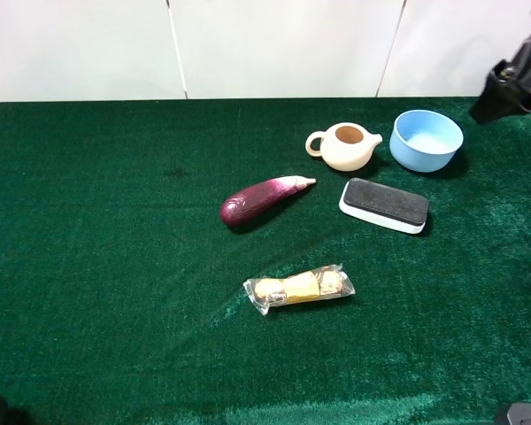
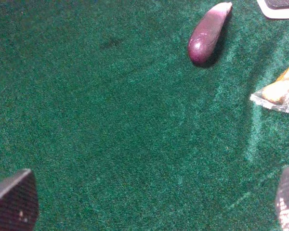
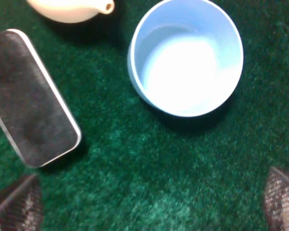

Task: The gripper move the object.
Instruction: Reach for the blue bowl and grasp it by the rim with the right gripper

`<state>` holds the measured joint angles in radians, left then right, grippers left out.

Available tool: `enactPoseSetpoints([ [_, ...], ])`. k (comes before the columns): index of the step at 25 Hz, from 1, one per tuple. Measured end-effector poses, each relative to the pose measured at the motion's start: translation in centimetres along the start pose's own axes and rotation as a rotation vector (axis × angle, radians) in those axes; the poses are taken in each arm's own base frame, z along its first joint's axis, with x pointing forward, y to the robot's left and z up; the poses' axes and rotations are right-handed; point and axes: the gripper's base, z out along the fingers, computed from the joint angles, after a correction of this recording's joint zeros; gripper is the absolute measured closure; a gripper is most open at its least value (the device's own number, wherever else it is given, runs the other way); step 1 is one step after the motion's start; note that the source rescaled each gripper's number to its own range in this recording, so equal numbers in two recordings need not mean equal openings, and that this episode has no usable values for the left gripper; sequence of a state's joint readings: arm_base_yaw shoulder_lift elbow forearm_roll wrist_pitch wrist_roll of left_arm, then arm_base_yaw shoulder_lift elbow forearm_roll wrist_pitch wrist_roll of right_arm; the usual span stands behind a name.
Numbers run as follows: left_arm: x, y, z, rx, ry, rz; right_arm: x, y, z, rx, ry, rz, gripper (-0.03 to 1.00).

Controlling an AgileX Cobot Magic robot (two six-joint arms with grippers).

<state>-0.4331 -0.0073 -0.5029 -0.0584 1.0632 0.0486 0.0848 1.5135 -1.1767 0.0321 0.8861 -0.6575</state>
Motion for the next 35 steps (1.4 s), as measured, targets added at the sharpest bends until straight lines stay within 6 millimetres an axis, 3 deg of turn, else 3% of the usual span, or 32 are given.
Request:
enactPoseSetpoints([
  [7, 0.0, 0.0, 0.0, 0.000, 0.000, 0.000, -1.9, -1.6, 5.7, -0.034, 0.048, -0.042, -0.03],
  [19, 0.0, 0.0, 0.0, 0.000, 0.000, 0.000, -1.6, -1.4, 12.6, -0.094, 0.098, -0.046, -0.03],
  [35, 0.0, 0.0, 0.0, 0.000, 0.000, 0.000, -1.3, -0.2, 17.9, -0.129, 0.117, -0.044, -0.03],
])
